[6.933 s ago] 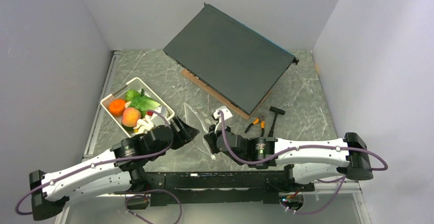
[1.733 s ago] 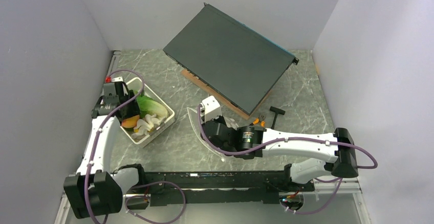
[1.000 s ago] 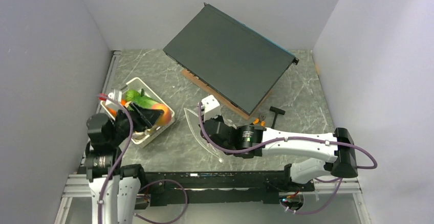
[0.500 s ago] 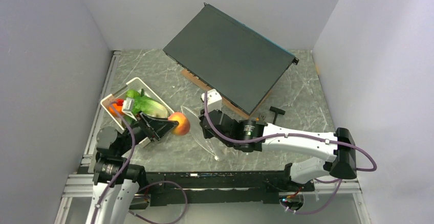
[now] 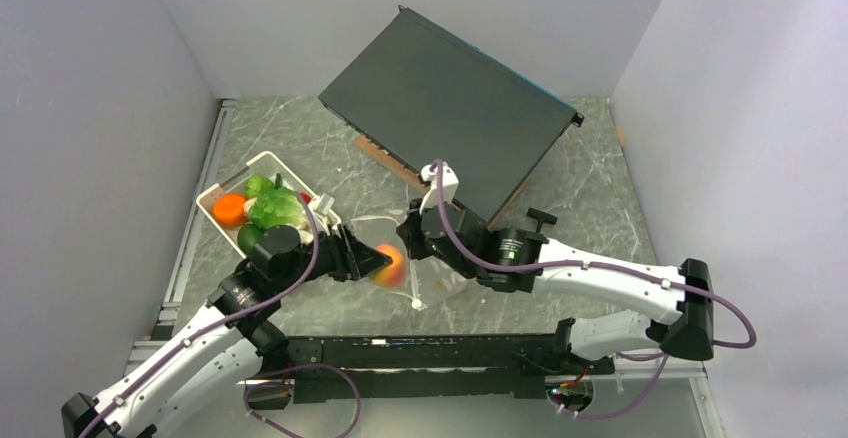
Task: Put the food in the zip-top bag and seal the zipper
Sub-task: Place the fake fruit in the zipper food storage bag, then pick up the fake vegetable from the bin.
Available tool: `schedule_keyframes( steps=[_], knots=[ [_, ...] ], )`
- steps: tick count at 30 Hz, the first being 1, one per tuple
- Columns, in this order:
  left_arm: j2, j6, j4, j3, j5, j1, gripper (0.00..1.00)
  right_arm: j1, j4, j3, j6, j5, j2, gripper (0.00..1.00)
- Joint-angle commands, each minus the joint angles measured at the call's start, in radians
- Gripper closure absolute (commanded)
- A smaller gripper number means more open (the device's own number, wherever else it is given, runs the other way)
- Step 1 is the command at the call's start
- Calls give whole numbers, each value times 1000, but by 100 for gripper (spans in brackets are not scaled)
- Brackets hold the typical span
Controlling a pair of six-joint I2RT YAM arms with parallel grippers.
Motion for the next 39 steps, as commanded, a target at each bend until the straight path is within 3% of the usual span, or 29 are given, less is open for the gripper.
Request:
schedule_keyframes(
  steps=[1,8,10,12,15,21,23,31,34,39],
  knots=[
    [19,42,-47,55,-94,-21,100,-8,91,-10,27,-25,-70,100],
    [150,42,40,118,-23,-65,99,-14,104,-5,31,-60,-46,100],
    [173,42,55,128,-31,-90,92,-20,107,-6,30,-67,-47,100],
    [178,36,78,128,-41,-106,81,-33,109,-11,37,-84,-49,100],
    [175,28,45,141,-77,-112,53,-53,118,-28,51,-115,-56,100],
    [125,16,-19,168,-146,-112,22,-91,129,-57,83,-170,-71,100],
    [109,13,-53,187,-176,-112,2,-106,135,-72,97,-193,-74,100],
    [38,43,-243,301,-258,-113,0,-136,140,-85,123,-230,-74,100],
    [-31,48,-348,328,-323,-112,6,-145,145,-85,121,-242,-77,100],
    [-134,11,-459,272,-419,-112,7,-154,160,-81,104,-268,-82,100]
  ],
)
